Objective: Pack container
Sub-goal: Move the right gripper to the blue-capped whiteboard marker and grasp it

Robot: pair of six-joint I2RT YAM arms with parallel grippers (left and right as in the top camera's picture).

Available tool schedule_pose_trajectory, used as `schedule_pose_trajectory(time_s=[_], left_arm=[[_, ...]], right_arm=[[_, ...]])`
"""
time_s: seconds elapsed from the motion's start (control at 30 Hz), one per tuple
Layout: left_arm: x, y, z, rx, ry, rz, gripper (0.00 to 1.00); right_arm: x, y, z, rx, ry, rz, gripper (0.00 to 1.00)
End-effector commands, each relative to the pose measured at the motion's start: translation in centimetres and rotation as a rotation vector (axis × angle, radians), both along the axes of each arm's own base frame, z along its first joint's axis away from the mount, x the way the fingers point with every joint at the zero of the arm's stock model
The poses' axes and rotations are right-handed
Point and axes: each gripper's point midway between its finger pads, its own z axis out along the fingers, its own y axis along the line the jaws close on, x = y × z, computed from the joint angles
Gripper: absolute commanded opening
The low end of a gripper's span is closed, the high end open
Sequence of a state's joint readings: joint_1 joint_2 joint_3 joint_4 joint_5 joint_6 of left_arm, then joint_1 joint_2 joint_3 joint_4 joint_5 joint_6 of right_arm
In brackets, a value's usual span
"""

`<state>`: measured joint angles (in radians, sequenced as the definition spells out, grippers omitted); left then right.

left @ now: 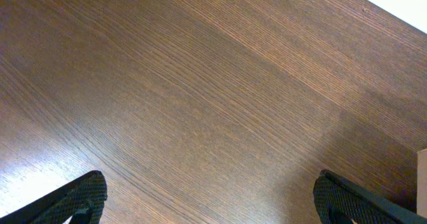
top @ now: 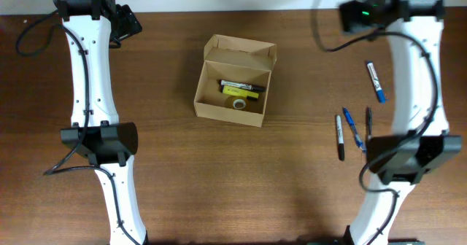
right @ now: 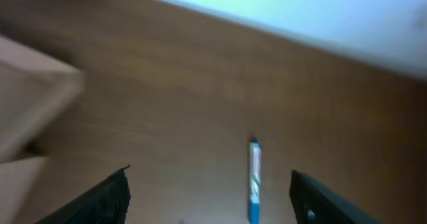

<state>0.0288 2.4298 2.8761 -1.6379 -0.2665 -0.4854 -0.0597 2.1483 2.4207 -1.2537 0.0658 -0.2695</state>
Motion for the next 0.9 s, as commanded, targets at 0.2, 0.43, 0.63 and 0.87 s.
schedule_pose_trajectory(time_s=[0.2,0.43,0.63,0.87], left_arm=[[0.0,0.5,-0.2,0.013,0.007,0.001,1.00],[0.0,0.5,-0.2,0.013,0.007,0.001,1.00],[0.0,0.5,-0.2,0.013,0.007,0.001,1.00],[0.0,0.5,-0.2,0.013,0.007,0.002,1.00]], right_arm=[[-2.7,-9.1,-10.6,0.090,0.190,-0.213,0.76],[-4.2,-10.8,-15.4,0.097,0.264,-0.200,0.76],[-4.6,-10.8,-19.5,0.074,0.358,-0.115,0.76],[-5.0,-10.6,-23.8,0.083,0.442,-0.086,0.75]])
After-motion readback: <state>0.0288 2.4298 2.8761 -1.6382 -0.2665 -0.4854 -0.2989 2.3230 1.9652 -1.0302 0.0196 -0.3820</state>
